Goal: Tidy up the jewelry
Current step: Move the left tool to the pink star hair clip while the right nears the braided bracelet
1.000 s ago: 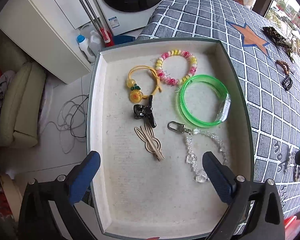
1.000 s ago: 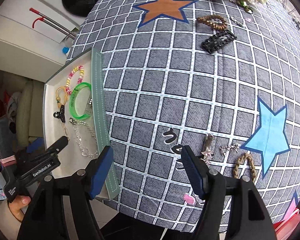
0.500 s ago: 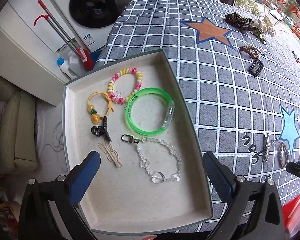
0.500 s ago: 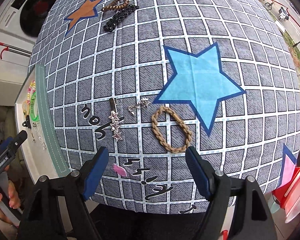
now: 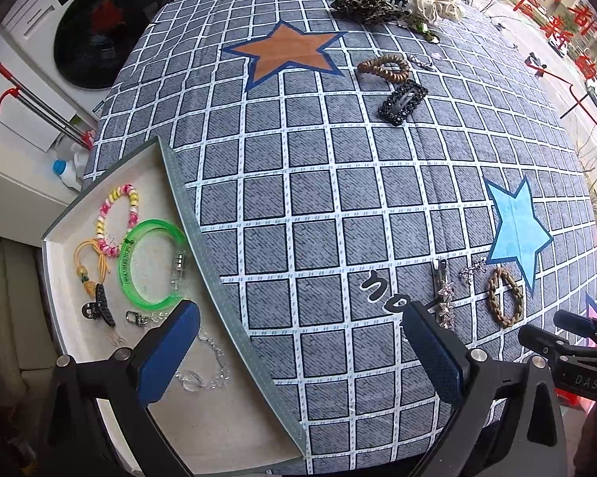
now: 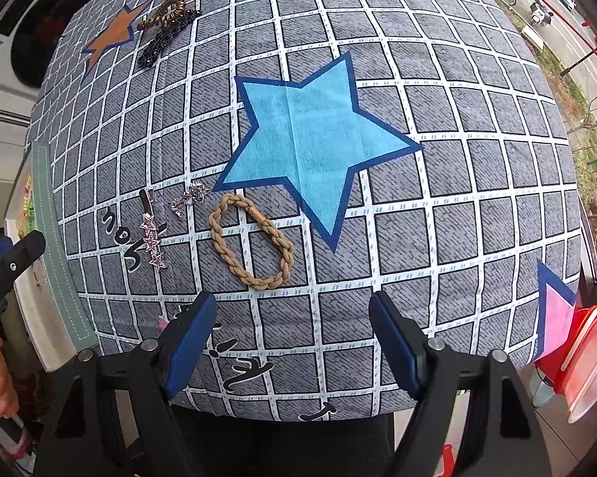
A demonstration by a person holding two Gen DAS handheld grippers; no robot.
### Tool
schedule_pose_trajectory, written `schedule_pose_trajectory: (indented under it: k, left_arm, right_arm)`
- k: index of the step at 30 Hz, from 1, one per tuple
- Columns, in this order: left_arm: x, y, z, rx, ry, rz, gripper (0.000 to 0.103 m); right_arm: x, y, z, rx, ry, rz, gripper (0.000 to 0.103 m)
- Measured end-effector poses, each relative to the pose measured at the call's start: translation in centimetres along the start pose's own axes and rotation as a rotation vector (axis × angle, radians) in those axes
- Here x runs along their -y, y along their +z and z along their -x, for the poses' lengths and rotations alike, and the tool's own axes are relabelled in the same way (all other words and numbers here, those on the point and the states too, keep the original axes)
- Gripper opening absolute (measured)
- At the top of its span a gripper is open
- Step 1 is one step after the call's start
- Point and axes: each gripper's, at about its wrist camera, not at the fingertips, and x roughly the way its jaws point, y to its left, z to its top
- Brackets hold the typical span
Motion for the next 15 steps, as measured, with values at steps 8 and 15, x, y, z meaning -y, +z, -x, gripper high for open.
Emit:
schedule_pose_trajectory:
  k: [8, 15]
  left_arm:
    - [3.5, -0.1, -1.8, -0.044, -0.02, -0.051, 0.103]
    - [5.3, -0.4, -3.5, -0.075, -0.018, -0.079, 0.103]
  right_arm:
    - [-1.0, 1.2, -1.4, 0.034, -0.06, 0.069, 0.081]
    - [-1.9, 3.2, -4.0, 0.054, -0.13, 0.145, 0.081]
